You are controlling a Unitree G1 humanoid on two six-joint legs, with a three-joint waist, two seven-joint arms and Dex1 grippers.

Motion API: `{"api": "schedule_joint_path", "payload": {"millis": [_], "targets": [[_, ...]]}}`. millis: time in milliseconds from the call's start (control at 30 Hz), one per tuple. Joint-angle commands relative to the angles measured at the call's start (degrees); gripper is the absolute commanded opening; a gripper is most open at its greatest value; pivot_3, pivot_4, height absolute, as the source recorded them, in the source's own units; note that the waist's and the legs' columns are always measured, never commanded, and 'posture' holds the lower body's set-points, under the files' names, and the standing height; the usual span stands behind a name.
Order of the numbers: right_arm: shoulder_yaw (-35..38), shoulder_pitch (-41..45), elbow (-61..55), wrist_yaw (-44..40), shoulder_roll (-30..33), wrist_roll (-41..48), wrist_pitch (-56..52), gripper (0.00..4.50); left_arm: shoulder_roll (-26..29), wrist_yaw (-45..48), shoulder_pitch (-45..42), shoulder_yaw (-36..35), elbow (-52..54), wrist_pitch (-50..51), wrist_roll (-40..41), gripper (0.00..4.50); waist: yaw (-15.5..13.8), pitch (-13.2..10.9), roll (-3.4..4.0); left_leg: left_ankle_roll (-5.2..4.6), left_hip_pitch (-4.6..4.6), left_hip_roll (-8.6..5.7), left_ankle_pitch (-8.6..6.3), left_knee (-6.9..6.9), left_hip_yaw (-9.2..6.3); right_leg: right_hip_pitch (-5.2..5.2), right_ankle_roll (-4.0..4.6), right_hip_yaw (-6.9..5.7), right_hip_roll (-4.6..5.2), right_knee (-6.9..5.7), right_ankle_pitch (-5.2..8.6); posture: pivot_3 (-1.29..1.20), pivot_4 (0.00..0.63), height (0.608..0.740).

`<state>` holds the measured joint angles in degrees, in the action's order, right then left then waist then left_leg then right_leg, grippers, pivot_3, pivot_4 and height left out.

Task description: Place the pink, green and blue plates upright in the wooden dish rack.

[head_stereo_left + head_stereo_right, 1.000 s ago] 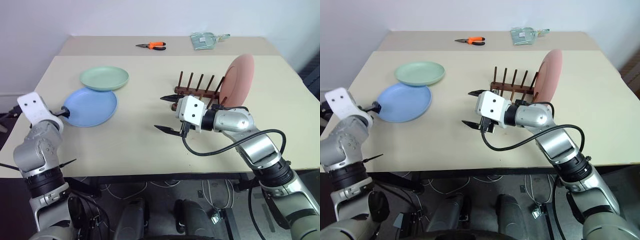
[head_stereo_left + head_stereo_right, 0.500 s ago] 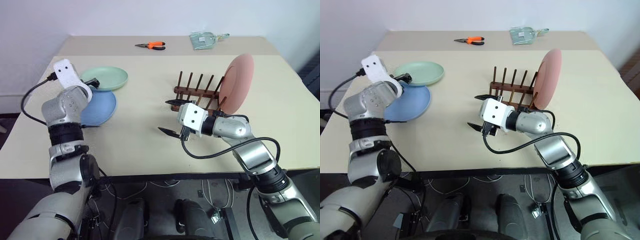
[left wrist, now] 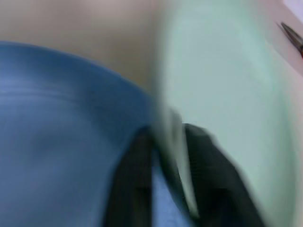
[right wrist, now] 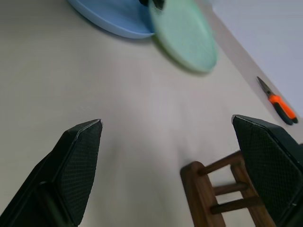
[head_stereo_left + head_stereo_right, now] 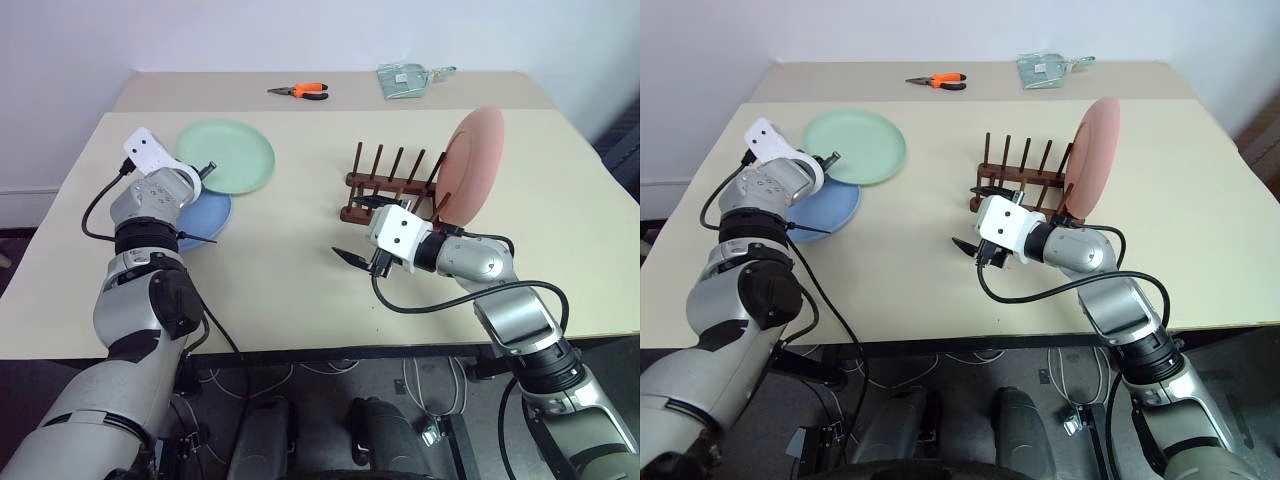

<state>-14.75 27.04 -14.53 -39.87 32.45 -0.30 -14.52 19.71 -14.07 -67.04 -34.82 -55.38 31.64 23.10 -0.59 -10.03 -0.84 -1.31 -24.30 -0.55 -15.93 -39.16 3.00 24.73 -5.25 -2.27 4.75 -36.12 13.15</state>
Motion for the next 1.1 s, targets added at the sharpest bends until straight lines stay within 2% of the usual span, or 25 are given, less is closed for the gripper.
{"api": "schedule_joint_path", "payload": {"millis": [33,67,233,300,433,600,800,867,933,1100], "targets": [[2.0,0.3,-1.6,0.3,0.2,-0.4,1.6,4.5,0.7,-0.3,-1.1,0.0,2.8,-0.6,1.3,0.07,-0.1,0.0,0.0,0.0,0.0,0.0,0.0,0.0,0.0,0.0,-0.01,0.0,0.0,0.0,-0.01,0.0,0.15,0.74],[2.1,0.7,-1.3,0.1,0.3,-0.4,1.7,4.5,0.4,0.6,-0.8,0.9,4.8,-0.5,1.2,0.07,-0.1,0.0,-0.02,0.0,0.0,0.0,0.0,-0.01,0.0,0.0,-0.02,0.0,0.0,0.0,-0.01,0.0,0.15,0.74],[2.8,6.2,0.0,-1.1,0.1,0.0,1.1,4.5,-2.4,9.4,5.2,11.6,29.0,2.1,0.4,0.07,-0.1,-0.1,-0.05,0.02,-0.02,0.0,0.01,-0.02,0.01,0.0,-0.03,0.02,-0.01,0.0,-0.02,0.0,0.15,0.74],[1.8,9.3,1.0,-0.2,-0.5,-2.1,3.1,4.5,-3.7,10.8,7.7,14.5,38.8,6.2,2.0,0.07,0.0,-0.1,-0.04,0.03,-0.02,0.0,0.01,-0.02,-0.01,-0.01,-0.03,0.02,-0.02,0.0,-0.02,0.0,0.15,0.74],[-2.4,15.8,8.1,3.2,-0.2,-11.8,11.4,4.5,-7.1,10.2,11.0,17.3,55.4,17.0,7.2,0.07,0.0,0.0,-0.04,0.03,0.01,0.0,0.01,-0.03,0.0,-0.02,-0.03,0.07,-0.02,-0.01,-0.02,0.0,0.15,0.74],[-4.8,19.7,18.2,7.1,-0.2,-18.9,20.3,4.5,-11.3,4.8,11.1,16.6,64.3,26.9,10.3,0.07,0.1,0.0,-0.04,0.04,0.02,0.01,0.03,-0.03,-0.02,-0.03,-0.03,0.09,-0.04,-0.01,-0.02,0.0,0.15,0.74],[-5.0,20.7,23.9,9.3,0.0,-23.1,26.3,4.5,-16.4,-1.0,9.8,13.6,69.2,33.8,13.2,0.07,0.0,0.0,-0.05,0.03,0.02,0.01,0.03,-0.03,-0.02,-0.03,-0.03,0.1,-0.05,0.0,-0.02,0.0,0.15,0.74],[-4.6,20.9,24.7,10.6,-0.2,-24.5,27.3,3.96,-16.7,-1.4,9.8,13.7,70.1,35.4,13.6,0.0,0.1,0.0,-0.04,0.05,0.02,0.02,0.04,-0.03,-0.02,-0.03,-0.03,0.1,-0.07,0.0,-0.02,0.0,0.15,0.74],[-4.3,21.2,25.3,11.9,-0.2,-25.7,28.0,3.22,-17.3,-1.6,9.7,13.6,70.8,36.8,14.3,0.0,0.1,0.0,-0.04,0.07,0.02,0.02,0.05,-0.03,-0.02,-0.03,-0.03,0.1,-0.08,-0.01,-0.02,0.0,0.15,0.74],[-3.3,21.0,25.0,13.5,-0.3,-26.7,28.8,0.78,-18.3,-2.0,9.9,12.6,70.9,39.2,14.7,0.0,0.0,0.0,-0.04,0.09,0.02,0.02,0.06,-0.03,-0.02,-0.04,-0.03,0.1,-0.09,0.0,-0.02,0.0,0.15,0.74]]}}
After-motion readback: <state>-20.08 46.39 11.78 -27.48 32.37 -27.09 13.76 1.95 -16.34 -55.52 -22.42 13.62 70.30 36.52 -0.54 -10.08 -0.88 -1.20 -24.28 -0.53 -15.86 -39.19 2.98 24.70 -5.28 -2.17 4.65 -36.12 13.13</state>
